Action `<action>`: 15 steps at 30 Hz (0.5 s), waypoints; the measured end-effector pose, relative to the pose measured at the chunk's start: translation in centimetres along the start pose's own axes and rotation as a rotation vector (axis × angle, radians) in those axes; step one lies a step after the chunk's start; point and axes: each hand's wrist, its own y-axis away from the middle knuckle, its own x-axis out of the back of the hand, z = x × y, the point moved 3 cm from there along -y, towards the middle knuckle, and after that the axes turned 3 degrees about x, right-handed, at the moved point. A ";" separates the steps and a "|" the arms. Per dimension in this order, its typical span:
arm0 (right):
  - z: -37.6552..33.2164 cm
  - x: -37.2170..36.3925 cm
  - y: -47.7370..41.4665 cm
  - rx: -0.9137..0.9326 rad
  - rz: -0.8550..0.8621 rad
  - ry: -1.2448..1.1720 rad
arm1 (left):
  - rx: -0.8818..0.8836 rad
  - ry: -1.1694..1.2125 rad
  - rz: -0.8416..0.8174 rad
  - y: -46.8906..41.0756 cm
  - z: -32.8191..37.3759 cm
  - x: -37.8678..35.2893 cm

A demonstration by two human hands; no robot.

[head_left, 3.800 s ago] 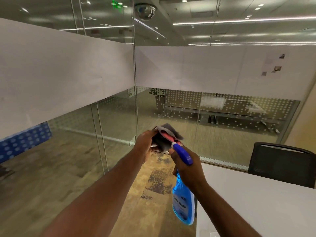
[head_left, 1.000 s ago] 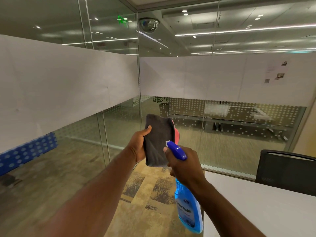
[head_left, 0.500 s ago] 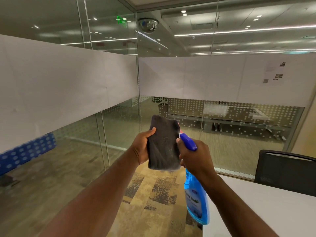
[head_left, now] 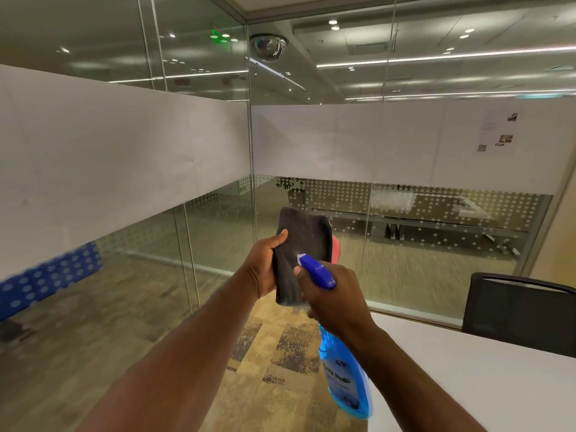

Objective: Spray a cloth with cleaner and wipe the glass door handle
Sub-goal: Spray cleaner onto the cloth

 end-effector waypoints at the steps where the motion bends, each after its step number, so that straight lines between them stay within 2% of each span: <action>1: 0.1 -0.1 0.2 -0.006 -0.006 0.004 | -0.010 0.005 0.007 0.0 0.1 0.1; 15: 2.1 0.3 2.8 -0.090 -0.008 -0.002 | -0.098 0.028 0.051 0.0 2.0 0.7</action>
